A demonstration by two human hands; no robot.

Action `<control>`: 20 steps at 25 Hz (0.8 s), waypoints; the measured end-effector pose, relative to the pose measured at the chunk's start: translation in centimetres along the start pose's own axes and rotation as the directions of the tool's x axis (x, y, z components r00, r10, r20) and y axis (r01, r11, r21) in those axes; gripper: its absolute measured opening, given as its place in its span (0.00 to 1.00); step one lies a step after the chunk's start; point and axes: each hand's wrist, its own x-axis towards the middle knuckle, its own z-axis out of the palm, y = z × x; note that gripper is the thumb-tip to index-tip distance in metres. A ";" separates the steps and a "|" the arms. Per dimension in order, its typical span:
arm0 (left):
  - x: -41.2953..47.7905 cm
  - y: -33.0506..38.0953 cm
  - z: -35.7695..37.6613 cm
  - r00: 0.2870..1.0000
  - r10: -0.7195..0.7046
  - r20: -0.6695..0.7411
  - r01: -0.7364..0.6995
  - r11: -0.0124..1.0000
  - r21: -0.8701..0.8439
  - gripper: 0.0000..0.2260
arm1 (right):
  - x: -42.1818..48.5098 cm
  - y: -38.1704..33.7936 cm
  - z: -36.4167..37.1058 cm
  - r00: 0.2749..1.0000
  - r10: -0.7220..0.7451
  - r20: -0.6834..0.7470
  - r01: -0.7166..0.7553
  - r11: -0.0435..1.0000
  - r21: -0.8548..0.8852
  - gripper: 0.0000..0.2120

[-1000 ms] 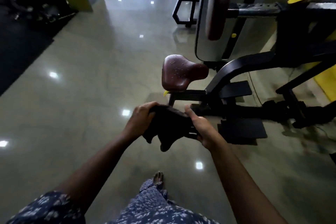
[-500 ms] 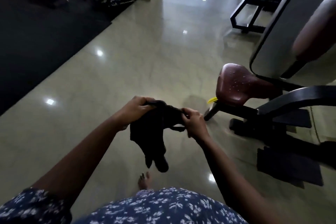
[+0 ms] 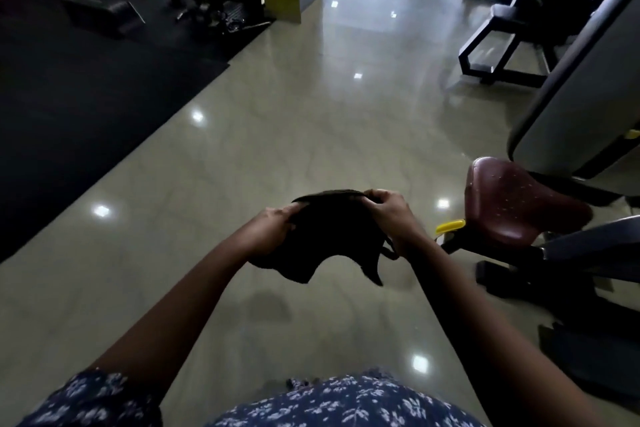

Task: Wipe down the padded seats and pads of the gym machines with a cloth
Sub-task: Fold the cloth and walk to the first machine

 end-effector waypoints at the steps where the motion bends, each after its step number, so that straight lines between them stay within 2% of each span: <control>1: 1.1 -0.4 -0.4 0.997 -0.070 0.028 0.072 0.990 -0.124 0.26 | 0.8 -0.3 0.3 1.000 -0.016 0.004 0.016 1.000 0.000 0.02; 2: 2.2 -0.7 -0.7 0.989 -0.126 0.072 0.143 0.921 -0.363 0.27 | 1.6 -0.7 0.7 0.999 -0.028 0.017 0.028 0.999 -0.016 0.05; 3: 3.2 -0.7 -0.9 0.978 -0.162 0.135 0.211 0.749 -0.628 0.28 | 2.3 -1.1 1.0 0.998 -0.054 0.037 0.055 0.998 -0.027 0.07; 4: 4.3 -0.6 -0.9 0.969 -0.172 0.179 0.244 0.518 -0.820 0.28 | 3.0 -1.3 1.4 0.994 -0.092 0.054 0.095 0.993 -0.064 0.07; 5: 5.8 -0.6 -1.0 0.963 -0.184 0.196 0.247 0.315 -0.916 0.28 | 4.2 -1.3 1.8 0.989 -0.131 0.064 0.137 0.984 -0.114 0.07; 7: 9.0 -0.5 -1.4 0.942 -0.260 0.214 0.238 0.066 -0.969 0.29 | 6.8 -1.3 2.8 0.981 -0.176 0.087 0.191 0.959 -0.208 0.09; 10: 13.7 -0.6 -2.7 0.895 -0.356 0.268 0.207 -0.199 -0.958 0.31 | 10.9 -2.1 3.5 0.963 -0.187 0.196 0.251 0.890 -0.381 0.12; 12: 16.1 -0.6 -4.1 0.878 -0.376 0.297 0.177 -0.321 -0.930 0.24 | 12.8 -2.8 4.0 0.948 -0.189 0.257 0.294 0.832 -0.470 0.22; 14: 19.1 -0.8 -5.6 0.849 -0.381 0.366 0.215 -0.383 -0.898 0.11 | 15.3 -3.7 4.6 0.944 -0.247 0.218 0.325 0.802 -0.501 0.23; 16: 21.2 -1.1 -6.6 0.868 -0.370 0.332 0.217 -0.319 -0.923 0.11 | 17.5 -4.7 4.2 0.934 -0.339 0.111 0.352 0.833 -0.427 0.26; 17: 22.3 -1.5 -7.2 0.894 -0.343 0.289 0.213 -0.242 -0.947 0.14 | 19.0 -5.0 3.5 0.927 -0.370 0.067 0.366 0.848 -0.384 0.28; 18: 23.2 -2.2 -7.6 0.921 -0.308 0.239 0.228 -0.073 -0.971 0.17 | 20.6 -5.1 2.6 0.920 -0.390 0.031 0.374 0.854 -0.361 0.29; 19: 24.0 -2.9 -8.1 0.946 -0.280 0.161 0.239 0.269 -0.933 0.19 | 22.0 -5.1 1.6 0.918 -0.396 -0.005 0.368 0.858 -0.359 0.28; 20: 24.8 -4.0 -8.6 0.971 -0.228 0.066 0.207 0.680 -0.703 0.17 | 23.1 -5.2 0.5 0.924 -0.382 -0.029 0.348 0.868 -0.355 0.26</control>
